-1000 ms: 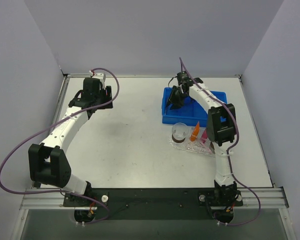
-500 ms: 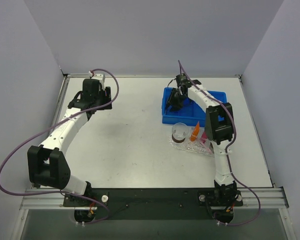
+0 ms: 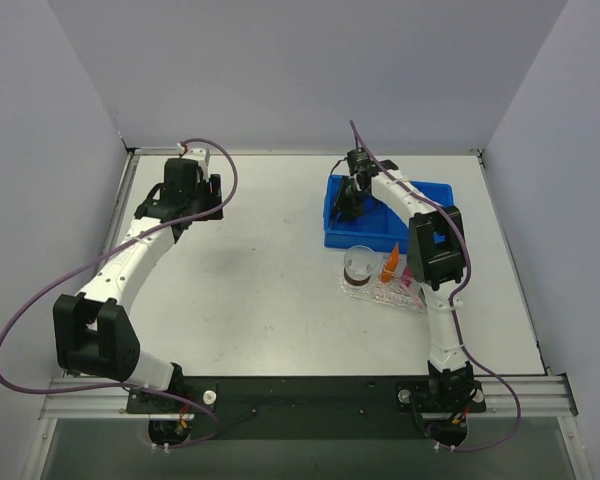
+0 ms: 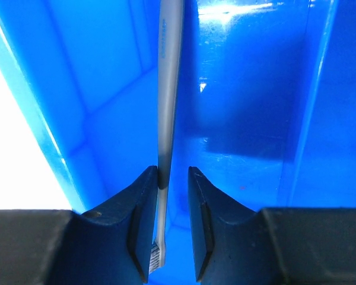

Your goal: Prepare toiletry sets of a toothbrush and toothpaste on the tray

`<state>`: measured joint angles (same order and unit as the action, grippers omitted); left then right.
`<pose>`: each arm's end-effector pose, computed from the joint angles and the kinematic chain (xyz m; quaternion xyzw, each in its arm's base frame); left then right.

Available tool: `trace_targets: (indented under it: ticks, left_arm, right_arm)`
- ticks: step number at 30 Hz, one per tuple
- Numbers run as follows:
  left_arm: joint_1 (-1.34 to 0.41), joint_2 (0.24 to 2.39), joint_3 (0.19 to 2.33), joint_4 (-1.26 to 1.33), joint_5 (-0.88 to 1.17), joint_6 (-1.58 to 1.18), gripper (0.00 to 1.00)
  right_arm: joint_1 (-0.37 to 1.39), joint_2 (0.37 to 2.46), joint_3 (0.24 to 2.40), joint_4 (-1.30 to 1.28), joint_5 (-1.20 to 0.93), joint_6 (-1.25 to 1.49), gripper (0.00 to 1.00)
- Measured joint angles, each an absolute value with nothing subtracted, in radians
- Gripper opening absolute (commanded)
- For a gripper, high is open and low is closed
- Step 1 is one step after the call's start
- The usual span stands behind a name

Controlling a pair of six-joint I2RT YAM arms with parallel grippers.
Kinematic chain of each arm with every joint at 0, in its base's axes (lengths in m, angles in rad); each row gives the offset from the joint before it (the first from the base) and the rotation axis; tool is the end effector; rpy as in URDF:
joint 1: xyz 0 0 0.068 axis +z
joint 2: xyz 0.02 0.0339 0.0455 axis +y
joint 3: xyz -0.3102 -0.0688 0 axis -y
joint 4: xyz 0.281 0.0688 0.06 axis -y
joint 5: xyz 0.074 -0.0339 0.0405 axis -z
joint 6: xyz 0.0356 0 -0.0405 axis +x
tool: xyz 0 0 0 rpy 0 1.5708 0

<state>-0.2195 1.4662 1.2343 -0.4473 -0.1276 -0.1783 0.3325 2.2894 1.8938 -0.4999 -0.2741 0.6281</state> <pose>0.3523 -0.0740 0.3472 -0.0089 0.9008 -0.0286 0.4332 0.5397 0.1966 0.2096 0.0929 0.9312 0.2659 0.2315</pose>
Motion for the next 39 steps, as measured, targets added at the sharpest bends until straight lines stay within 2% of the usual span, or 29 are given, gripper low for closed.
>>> trace_targets:
  ticks: [5,14,18,28,39]
  left_arm:
    - [-0.220,1.459,1.229,-0.446,-0.128,-0.178,0.69]
    - [-0.220,1.451,1.219,-0.446,-0.129,-0.175,0.69]
    - [-0.220,1.446,1.218,-0.446,-0.131,-0.175,0.69]
    - [-0.220,1.439,1.218,-0.446,-0.134,-0.171,0.69]
    - [-0.231,1.409,1.218,-0.446,-0.134,-0.165,0.69]
  right_arm:
    - [0.338,2.289,1.902,-0.503,-0.258,0.627,0.22]
    - [0.344,2.318,1.922,-0.503,-0.273,0.650,0.10]
    - [0.340,2.321,1.922,-0.505,-0.281,0.676,0.00]
    - [0.312,2.318,1.916,-0.488,-0.308,0.759,0.00]
    - [0.275,2.228,1.842,-0.398,-0.320,0.854,0.00]
